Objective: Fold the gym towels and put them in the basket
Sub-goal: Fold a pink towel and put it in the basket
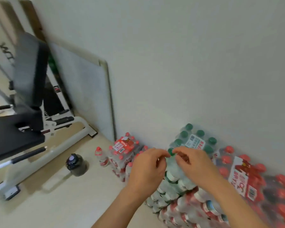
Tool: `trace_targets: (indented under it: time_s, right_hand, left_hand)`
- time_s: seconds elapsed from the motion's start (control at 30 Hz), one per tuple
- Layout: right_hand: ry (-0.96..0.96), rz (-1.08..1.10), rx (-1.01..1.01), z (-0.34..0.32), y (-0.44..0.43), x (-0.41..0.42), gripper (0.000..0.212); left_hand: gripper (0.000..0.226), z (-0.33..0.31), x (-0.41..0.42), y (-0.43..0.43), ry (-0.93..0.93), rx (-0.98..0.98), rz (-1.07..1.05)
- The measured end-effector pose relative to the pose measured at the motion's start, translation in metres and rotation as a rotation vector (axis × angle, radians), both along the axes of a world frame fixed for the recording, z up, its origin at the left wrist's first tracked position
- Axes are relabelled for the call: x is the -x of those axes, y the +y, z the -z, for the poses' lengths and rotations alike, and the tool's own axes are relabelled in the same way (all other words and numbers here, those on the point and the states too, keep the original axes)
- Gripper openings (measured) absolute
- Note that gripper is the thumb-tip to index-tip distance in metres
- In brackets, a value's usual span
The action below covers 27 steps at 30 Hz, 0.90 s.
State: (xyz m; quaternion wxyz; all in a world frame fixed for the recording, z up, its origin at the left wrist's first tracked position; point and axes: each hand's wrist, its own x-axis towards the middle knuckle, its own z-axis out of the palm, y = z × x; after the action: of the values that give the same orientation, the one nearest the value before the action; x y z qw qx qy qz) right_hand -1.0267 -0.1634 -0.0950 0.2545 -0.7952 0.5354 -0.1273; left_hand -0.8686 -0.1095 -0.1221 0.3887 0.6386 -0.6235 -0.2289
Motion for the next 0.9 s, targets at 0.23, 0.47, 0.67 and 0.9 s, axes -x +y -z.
trace_targets:
  time_s: [0.23,0.47,0.67,0.9]
  right_hand:
    - [-0.168,-0.285,-0.172,0.028,-0.028,-0.153,0.027]
    - [-0.534,-0.294,-0.572,0.049,-0.071,-0.306,0.015]
    - [-0.739,-0.390,-0.853,0.023,-0.112,-0.438,0.018]
    - [-0.564,-0.721,-0.607,-0.001,-0.132,-0.576,0.025]
  left_hand:
    - [0.023,0.002,-0.135,0.035,0.060,-0.036,-0.391]
    - [0.023,-0.002,-0.260,0.024,0.071,-0.029,-0.754]
    - [0.023,-0.027,-0.363,-0.018,-0.069,-0.001,-0.923]
    - [0.026,-0.055,-0.466,-0.028,-0.027,0.021,-1.099]
